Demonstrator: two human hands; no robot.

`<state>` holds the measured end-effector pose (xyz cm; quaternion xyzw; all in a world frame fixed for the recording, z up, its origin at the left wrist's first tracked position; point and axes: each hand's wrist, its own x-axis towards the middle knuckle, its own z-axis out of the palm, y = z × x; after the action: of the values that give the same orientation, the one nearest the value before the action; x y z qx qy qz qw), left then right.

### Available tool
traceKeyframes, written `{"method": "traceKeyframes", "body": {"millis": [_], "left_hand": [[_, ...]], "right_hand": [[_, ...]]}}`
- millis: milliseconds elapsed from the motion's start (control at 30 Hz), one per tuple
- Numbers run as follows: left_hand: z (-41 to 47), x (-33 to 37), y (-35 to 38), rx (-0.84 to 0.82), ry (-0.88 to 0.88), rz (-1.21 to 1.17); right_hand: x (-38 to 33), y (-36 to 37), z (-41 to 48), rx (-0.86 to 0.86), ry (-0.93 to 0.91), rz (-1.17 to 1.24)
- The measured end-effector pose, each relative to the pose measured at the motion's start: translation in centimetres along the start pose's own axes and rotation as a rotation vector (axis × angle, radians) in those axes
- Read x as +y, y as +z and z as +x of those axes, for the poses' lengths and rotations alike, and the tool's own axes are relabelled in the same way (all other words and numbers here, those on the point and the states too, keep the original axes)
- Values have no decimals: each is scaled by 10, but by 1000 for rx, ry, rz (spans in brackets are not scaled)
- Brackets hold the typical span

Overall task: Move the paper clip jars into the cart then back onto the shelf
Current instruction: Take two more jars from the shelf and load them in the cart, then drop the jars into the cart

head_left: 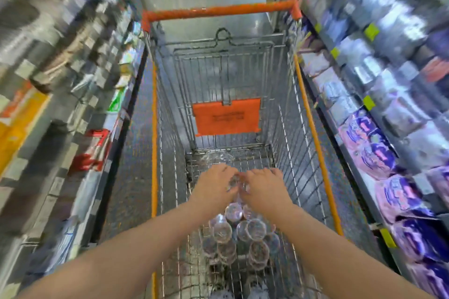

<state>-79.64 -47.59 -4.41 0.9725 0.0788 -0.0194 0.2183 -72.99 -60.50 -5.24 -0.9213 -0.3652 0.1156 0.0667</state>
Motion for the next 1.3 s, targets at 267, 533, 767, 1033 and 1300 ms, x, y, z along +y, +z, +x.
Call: {"method": "traceKeyframes", "body": {"millis": [267, 533, 767, 1033, 1300], "left_hand": [[-30, 55, -110, 174, 107, 69], [-94, 130, -206, 413, 71, 165], [-185, 176, -262, 656, 7, 302], [-339, 159, -310, 779, -251, 436], [-533, 83, -353, 865, -510, 569]], "right_hand": [[-27, -111, -23, 291, -196, 10], [-48, -218, -84, 492, -346, 62], [-94, -288, -154, 554, -613, 56], [-223, -302, -216, 627, -985, 56], [-422, -272, -282, 585, -1290, 167]]}}
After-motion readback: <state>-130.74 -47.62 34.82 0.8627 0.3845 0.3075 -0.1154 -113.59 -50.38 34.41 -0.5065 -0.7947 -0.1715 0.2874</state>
